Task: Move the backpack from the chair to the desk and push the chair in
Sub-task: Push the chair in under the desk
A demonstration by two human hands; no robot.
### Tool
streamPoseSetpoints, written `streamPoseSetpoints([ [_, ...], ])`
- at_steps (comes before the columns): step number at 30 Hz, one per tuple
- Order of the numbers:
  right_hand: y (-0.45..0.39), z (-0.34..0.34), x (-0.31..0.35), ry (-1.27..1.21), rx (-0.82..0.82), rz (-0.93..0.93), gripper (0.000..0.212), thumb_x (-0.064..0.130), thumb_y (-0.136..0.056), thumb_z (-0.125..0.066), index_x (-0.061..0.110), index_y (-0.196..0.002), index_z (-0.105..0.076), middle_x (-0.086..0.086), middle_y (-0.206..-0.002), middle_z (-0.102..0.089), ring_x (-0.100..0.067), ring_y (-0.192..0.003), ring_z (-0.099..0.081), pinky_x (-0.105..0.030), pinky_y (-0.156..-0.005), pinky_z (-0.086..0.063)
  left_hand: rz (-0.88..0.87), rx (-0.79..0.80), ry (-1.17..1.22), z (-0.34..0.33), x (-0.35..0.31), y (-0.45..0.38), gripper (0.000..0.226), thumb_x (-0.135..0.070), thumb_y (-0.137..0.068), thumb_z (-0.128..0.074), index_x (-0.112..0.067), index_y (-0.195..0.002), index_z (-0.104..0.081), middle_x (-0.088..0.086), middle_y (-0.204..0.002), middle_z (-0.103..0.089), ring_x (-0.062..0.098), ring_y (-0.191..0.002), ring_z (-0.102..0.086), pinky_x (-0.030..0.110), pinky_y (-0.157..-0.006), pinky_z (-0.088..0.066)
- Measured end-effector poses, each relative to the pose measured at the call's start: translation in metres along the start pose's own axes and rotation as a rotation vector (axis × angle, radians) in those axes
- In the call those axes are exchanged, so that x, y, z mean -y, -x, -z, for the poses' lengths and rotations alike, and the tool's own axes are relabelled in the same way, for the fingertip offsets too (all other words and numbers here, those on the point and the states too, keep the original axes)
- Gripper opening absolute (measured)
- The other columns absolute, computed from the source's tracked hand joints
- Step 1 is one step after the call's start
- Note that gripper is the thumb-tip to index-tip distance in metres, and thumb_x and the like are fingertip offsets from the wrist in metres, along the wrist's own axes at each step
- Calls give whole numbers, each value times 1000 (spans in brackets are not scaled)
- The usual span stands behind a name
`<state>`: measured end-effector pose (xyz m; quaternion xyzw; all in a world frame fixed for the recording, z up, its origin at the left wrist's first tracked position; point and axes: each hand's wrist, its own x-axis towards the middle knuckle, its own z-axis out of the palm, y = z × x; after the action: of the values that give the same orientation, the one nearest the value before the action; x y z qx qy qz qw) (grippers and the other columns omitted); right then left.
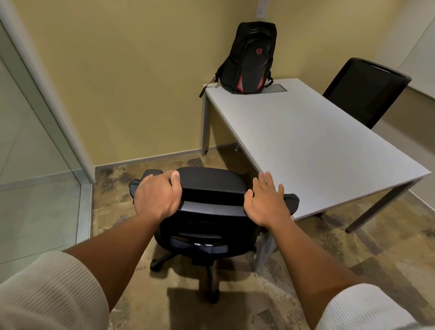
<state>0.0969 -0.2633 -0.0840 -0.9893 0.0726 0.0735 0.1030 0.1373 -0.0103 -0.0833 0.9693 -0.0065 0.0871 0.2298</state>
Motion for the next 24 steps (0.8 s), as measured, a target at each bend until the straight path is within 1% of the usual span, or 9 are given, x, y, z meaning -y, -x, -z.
streamPoseSetpoints([
  [2, -10, 1, 5, -4, 4, -28, 60, 38, -103, -20, 9, -155, -16, -10, -166, -1, -25, -152, 8, -52, -121, 3, -31, 2, -6, -2, 4, -15, 49, -42, -102, -20, -21, -80, -57, 4, -71, -54, 32, -92, -55, 37, -68, -34],
  [4, -20, 2, 12, -26, -16, -62, 59, 36, -103, -22, 7, -155, -18, -11, -166, -3, -26, -152, 6, -50, -121, 2, -59, 6, -13, -3, 8, -31, 50, -41, -102, -19, -18, -87, -61, 4, -71, -52, 33, -92, -55, 38, -68, -35],
  [6, -30, 4, 20, -69, -47, -110, 58, 34, -102, -26, 5, -152, -22, -13, -165, -6, -28, -152, 3, -47, -121, 1, -70, 12, -15, -4, 12, -47, 48, -39, -103, -20, -17, -91, -60, 3, -71, -50, 33, -92, -55, 38, -68, -34],
  [9, -46, 5, 31, -143, -65, -195, 59, 30, -100, -27, 4, -153, -20, -15, -165, -5, -29, -152, 4, -46, -122, 0, -84, 25, 3, -4, 16, -71, 42, -38, -102, -19, -18, -87, -54, 2, -72, -49, 34, -93, -56, 40, -70, -36],
  [12, -61, 5, 43, -168, -79, -256, 59, 27, -99, -25, 2, -153, -19, -15, -165, -5, -29, -152, 3, -46, -124, -2, -94, 41, 19, -6, 22, -93, 46, -38, -103, -18, -17, -88, -57, 7, -77, -57, 35, -98, -57, 43, -78, -40],
  [14, -69, 4, 51, -157, -85, -282, 60, 26, -99, -24, 2, -153, -17, -15, -165, -4, -28, -152, 3, -46, -124, -2, -100, 55, 19, -6, 25, -109, 51, -39, -103, -17, -16, -92, -61, 12, -86, -65, 36, -101, -58, 44, -80, -42],
  [18, -84, 3, 69, -142, -72, -320, 61, 26, -99, -22, 2, -155, -12, -14, -165, -1, -27, -152, 5, -44, -124, 0, -121, 89, 43, -3, 34, -138, 52, -40, -103, -17, -15, -93, -62, 12, -90, -66, 34, -100, -57, 43, -79, -41],
  [21, -94, 2, 81, -142, -90, -340, 62, 27, -99, -23, 2, -155, -13, -13, -165, -1, -26, -152, 5, -44, -124, -1, -131, 115, 48, -3, 42, -157, 51, -41, -103, -17, -17, -102, -62, 12, -92, -67, 33, -100, -57, 43, -79, -42],
  [24, -102, 1, 87, -142, -91, -368, 62, 27, -98, -23, 2, -155, -14, -13, -165, -2, -26, -152, 4, -44, -124, -1, -151, 108, 36, -9, 47, -172, 51, -42, -102, -18, -21, -111, -63, 12, -97, -69, 33, -105, -57, 44, -82, -44],
])
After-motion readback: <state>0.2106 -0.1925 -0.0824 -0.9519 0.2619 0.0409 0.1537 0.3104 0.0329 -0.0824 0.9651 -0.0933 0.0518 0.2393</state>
